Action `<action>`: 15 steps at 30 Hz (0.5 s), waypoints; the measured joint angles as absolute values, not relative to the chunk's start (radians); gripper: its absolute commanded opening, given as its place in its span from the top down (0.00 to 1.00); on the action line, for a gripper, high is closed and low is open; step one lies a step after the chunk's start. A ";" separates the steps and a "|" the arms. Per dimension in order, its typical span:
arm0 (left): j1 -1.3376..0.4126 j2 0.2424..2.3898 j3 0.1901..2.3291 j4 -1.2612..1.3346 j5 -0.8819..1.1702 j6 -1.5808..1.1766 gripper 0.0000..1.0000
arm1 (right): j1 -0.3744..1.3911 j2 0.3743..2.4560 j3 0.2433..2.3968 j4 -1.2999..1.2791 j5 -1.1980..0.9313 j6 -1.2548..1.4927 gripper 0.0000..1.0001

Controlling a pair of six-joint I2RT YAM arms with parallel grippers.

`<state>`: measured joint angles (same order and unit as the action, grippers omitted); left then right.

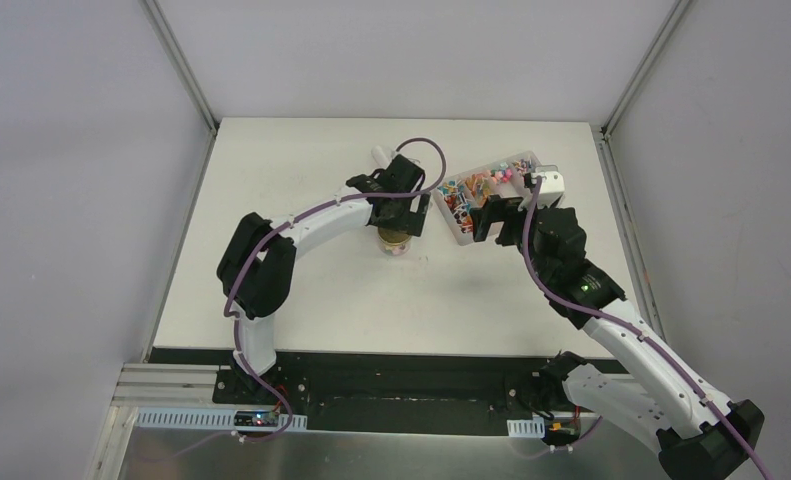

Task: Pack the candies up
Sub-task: Close the bottle lid on the packing bottle.

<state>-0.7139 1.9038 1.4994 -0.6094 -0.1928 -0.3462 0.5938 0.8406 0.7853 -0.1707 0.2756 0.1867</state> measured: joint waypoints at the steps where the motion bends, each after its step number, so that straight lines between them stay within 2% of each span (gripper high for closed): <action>1: -0.714 1.903 1.502 -0.609 -0.197 -0.347 0.01 | 0.594 0.841 0.785 -0.171 0.274 0.188 0.00; 9: -0.712 1.827 1.503 -0.594 -0.206 -0.355 0.01 | 0.594 0.847 0.785 -0.170 0.239 0.218 0.01; 15: -0.648 1.685 1.479 -0.530 -0.107 -0.390 0.09 | 0.594 0.892 0.785 -0.152 0.171 0.267 0.10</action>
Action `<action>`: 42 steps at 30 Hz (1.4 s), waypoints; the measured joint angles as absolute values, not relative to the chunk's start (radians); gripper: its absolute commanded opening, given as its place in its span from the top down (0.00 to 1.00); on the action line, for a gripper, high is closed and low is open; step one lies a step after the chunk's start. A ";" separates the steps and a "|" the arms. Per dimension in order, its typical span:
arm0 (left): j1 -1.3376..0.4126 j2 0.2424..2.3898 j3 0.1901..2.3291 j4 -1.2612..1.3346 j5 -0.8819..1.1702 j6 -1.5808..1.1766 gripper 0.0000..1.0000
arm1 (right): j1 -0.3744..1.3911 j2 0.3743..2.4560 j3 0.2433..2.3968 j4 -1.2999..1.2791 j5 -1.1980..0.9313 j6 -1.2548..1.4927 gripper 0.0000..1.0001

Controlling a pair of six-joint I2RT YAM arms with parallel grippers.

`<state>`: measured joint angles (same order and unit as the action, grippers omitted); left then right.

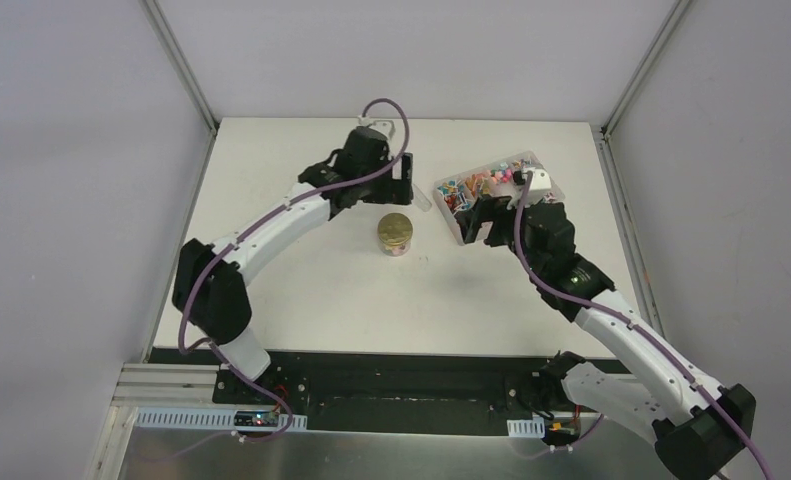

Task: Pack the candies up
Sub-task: Close the bottle lid on the packing bottle, then adjust the bottle lid on the packing bottle.

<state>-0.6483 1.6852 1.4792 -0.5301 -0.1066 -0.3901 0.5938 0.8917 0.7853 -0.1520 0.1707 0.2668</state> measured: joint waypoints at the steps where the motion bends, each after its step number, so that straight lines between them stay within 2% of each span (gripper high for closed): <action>1: -0.627 1.663 1.466 -0.513 -0.078 -0.398 0.10 | 0.594 0.902 0.785 -0.146 0.158 0.276 0.12; 5: -0.498 1.561 1.353 -0.420 0.078 -0.435 0.17 | 0.594 0.979 0.780 -0.081 0.077 0.340 0.26; 9: -0.389 1.500 1.208 -0.329 0.206 -0.472 0.19 | 0.594 1.084 0.774 -0.005 -0.009 0.394 0.55; 12: -0.367 1.496 1.131 -0.296 0.248 -0.474 0.22 | 0.594 1.198 0.774 0.051 -0.075 0.436 0.71; 15: -0.367 1.504 1.079 -0.284 0.295 -0.474 0.25 | 0.594 1.322 0.791 0.070 -0.131 0.453 0.80; 20: -0.367 1.542 1.048 -0.238 0.343 -0.472 0.29 | 0.594 1.491 0.875 0.069 -0.215 0.460 0.82; 33: -0.364 1.670 1.040 -0.152 0.377 -0.468 0.38 | 0.594 1.728 1.055 0.078 -0.286 0.425 0.90; 42: -0.364 1.727 1.043 -0.111 0.401 -0.470 0.43 | 0.593 1.800 1.081 0.118 -0.294 0.423 0.93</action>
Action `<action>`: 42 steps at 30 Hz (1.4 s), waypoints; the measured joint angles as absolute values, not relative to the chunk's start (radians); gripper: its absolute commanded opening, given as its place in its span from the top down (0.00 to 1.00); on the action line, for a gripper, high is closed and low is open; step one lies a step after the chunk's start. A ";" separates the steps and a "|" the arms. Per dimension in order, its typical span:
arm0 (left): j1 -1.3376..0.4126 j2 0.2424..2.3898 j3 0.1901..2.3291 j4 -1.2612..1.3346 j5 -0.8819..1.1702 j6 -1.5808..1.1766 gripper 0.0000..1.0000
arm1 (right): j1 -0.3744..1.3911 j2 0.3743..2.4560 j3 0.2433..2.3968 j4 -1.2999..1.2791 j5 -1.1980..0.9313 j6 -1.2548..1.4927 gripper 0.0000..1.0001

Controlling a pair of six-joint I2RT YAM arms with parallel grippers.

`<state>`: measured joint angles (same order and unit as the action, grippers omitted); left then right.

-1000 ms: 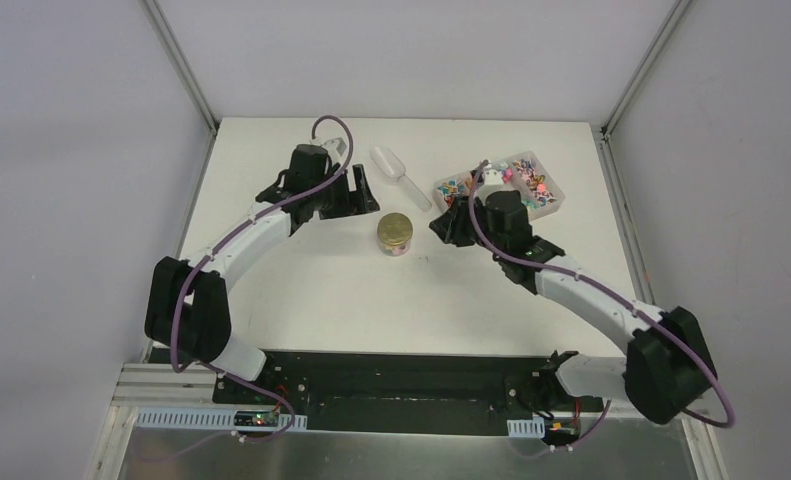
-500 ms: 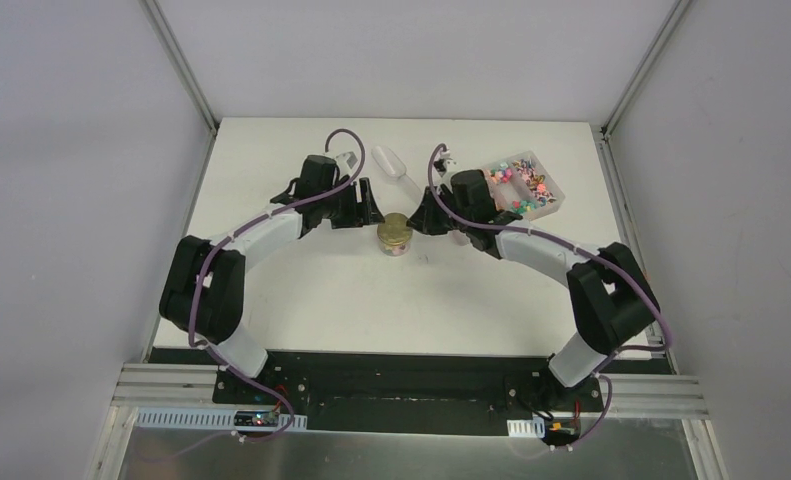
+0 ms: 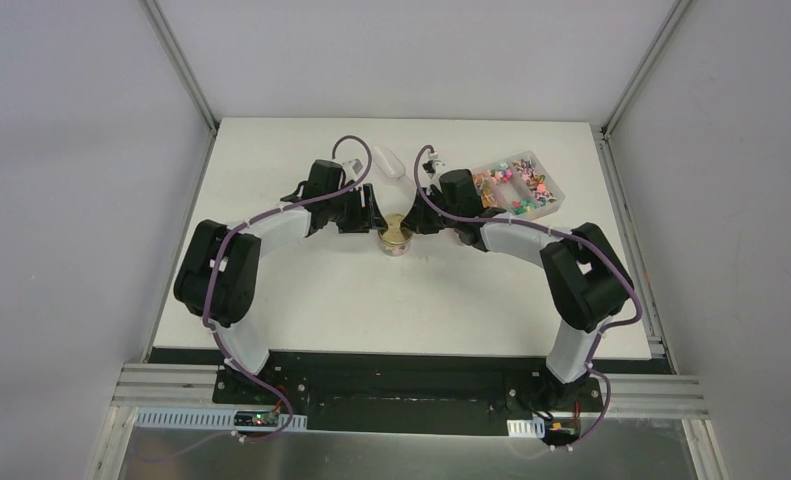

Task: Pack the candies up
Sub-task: Adjust the bottle lid on the packing bottle.

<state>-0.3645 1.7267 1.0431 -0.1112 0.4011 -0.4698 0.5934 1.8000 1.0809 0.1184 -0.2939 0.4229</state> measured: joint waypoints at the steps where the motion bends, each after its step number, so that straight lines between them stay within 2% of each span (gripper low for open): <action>1: -0.364 1.731 1.043 -0.106 0.404 -0.472 0.44 | 0.593 1.801 1.078 0.125 -0.292 0.423 0.94; 9: -0.311 1.744 0.999 -0.068 0.445 -0.517 0.53 | 0.586 1.802 1.014 0.244 -0.294 0.437 0.95; 17: -0.280 1.708 0.836 0.151 0.518 -0.592 0.59 | 0.586 1.804 0.955 0.362 -0.320 0.446 0.95; 19: -0.277 1.710 0.821 0.185 0.539 -0.603 0.56 | 0.585 1.809 0.954 0.373 -0.327 0.447 0.95; 22: -0.274 1.707 0.820 0.194 0.559 -0.609 0.45 | 0.584 1.811 0.954 0.380 -0.331 0.447 0.95; 27: -0.274 1.681 0.818 0.172 0.577 -0.612 0.44 | 0.585 1.811 0.954 0.381 -0.331 0.447 0.95; 31: -0.274 1.679 0.791 0.186 0.580 -0.628 0.55 | 0.585 1.811 0.953 0.381 -0.331 0.448 0.96; 38: -0.269 1.689 0.700 0.363 0.587 -0.702 0.89 | 0.585 1.811 0.907 0.462 -0.335 0.469 0.96; 40: -0.266 1.687 0.675 0.418 0.584 -0.720 0.92 | 0.585 1.811 0.886 0.501 -0.339 0.478 0.96; 42: -0.268 1.683 0.664 0.446 0.577 -0.723 0.91 | 0.587 1.809 0.867 0.533 -0.341 0.487 0.96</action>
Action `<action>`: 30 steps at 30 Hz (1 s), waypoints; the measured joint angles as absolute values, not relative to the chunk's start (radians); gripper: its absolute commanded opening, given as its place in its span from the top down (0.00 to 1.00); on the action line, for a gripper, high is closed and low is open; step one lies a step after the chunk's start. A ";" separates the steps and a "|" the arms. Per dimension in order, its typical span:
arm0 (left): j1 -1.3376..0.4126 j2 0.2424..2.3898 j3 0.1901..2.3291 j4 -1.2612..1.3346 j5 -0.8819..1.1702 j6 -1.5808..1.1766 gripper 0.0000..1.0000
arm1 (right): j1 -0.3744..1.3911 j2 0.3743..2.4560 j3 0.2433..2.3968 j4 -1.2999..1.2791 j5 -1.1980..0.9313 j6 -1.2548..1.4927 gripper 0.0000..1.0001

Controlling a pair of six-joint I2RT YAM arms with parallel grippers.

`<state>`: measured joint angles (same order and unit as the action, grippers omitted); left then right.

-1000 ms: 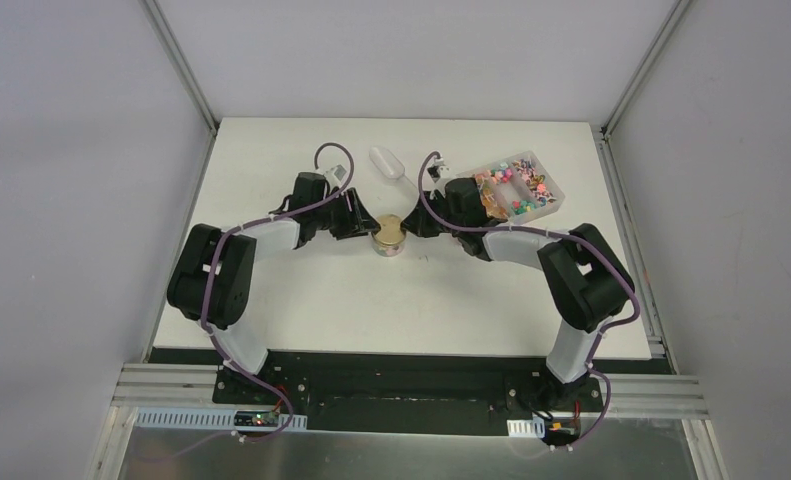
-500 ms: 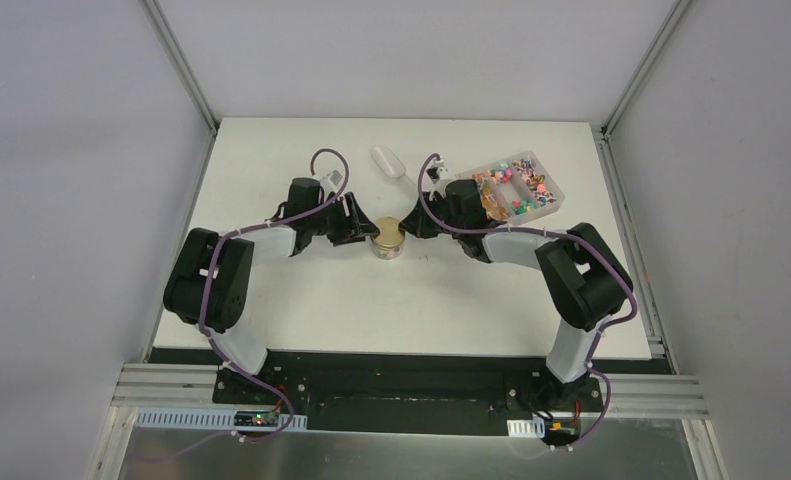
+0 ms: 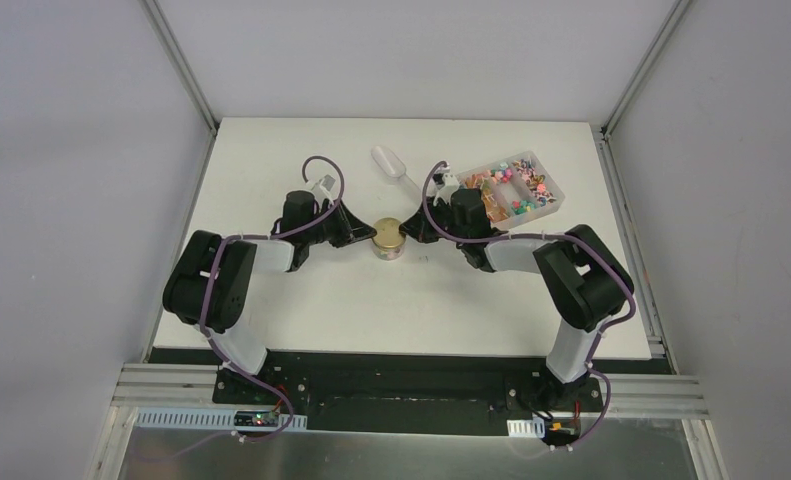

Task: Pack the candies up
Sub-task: Adjust the bottle lid on the packing bottle.

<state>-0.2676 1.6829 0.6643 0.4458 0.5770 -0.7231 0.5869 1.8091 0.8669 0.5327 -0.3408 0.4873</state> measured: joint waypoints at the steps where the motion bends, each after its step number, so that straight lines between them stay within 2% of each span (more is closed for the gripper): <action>1: -0.268 1.682 0.661 0.454 0.576 -0.724 0.88 | 0.588 1.808 0.860 0.545 -0.341 0.491 0.96; 4: -0.268 1.678 0.664 0.449 0.574 -0.724 0.76 | 0.590 1.808 0.855 0.556 -0.345 0.493 0.96; 7: -0.270 1.671 0.688 0.399 0.568 -0.710 0.57 | 0.590 1.806 0.862 0.543 -0.348 0.492 0.96; 12: -0.269 1.642 0.747 0.247 0.554 -0.670 0.47 | 0.590 1.800 0.906 0.455 -0.377 0.487 0.96; 17: -0.269 1.625 0.818 0.088 0.551 -0.629 0.44 | 0.588 1.800 0.989 0.297 -0.430 0.472 0.96; 23: -0.269 1.594 0.844 0.044 0.566 -0.617 0.42 | 0.589 1.781 1.027 0.232 -0.489 0.473 0.96; 26: -0.270 1.590 0.814 0.084 0.590 -0.627 0.46 | 0.592 1.779 1.017 0.243 -0.502 0.481 0.96; 30: -0.294 1.606 0.707 0.157 0.611 -0.671 0.60 | 0.593 1.800 0.965 0.279 -0.514 0.507 0.96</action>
<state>-0.2943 1.6062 0.7067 0.1570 0.6106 -0.6708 0.5934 1.7996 0.9653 0.2790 -0.5144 0.5068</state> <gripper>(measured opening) 0.500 0.043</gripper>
